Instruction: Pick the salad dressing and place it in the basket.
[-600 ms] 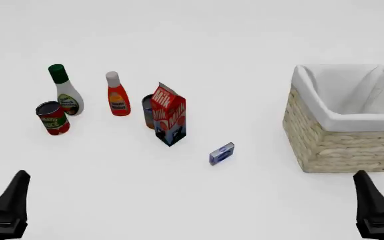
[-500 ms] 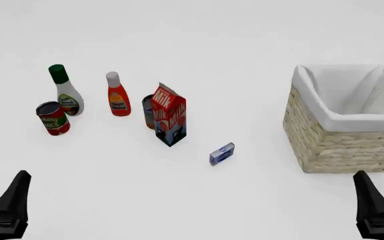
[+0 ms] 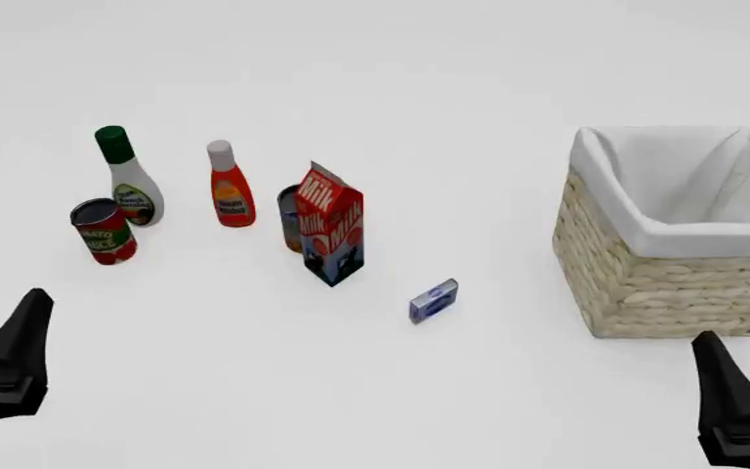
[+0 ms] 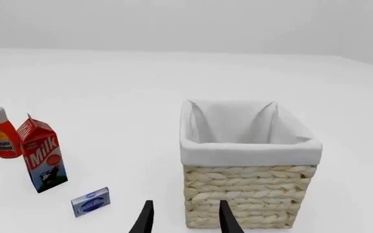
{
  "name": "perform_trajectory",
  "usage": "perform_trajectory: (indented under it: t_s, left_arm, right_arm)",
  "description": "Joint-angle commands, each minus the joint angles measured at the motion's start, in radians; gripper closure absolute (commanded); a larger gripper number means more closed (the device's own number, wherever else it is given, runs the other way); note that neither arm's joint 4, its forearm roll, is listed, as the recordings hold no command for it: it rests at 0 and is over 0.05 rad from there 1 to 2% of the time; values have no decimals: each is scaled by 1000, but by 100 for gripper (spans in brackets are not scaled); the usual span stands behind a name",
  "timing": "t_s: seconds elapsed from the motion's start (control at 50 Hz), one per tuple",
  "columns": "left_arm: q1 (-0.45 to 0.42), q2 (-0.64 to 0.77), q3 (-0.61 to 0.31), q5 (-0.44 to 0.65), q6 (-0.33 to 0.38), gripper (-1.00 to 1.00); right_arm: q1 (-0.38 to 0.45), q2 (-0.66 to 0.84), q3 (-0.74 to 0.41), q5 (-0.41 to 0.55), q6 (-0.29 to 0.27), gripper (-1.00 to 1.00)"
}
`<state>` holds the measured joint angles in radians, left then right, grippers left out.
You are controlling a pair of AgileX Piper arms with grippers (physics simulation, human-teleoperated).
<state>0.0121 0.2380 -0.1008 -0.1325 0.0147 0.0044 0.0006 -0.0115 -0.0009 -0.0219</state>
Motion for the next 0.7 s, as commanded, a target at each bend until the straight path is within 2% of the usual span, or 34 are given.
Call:
perform_trajectory:
  t_s: [0.02,0.08,0.26,0.42,0.48,0.54,0.7]
  left_arm:
    - [-12,236,-88,-157,22,-100]
    - [-26,299,-149,-163,-9,-100]
    - [-28,499,-303,-197,9,-100]
    - [-14,646,-456,-177,26,-100]
    - [-15,706,-522,-156,28,-100]
    - [-13,778,-604,-113,-31,-100]
    - [21,897,-741,-66,-24,-100]
  right_arm:
    - [7,0,-5,4,-5,-100]
    - [10,0,-7,5,-6,-100]
    - [20,1,-4,1,-3,-100]
    - [23,0,-8,3,4,-100]
    - [24,0,-9,4,4,-100]
    - [28,0,-11,2,23,-100]
    - [34,0,-7,-4,22,-100]
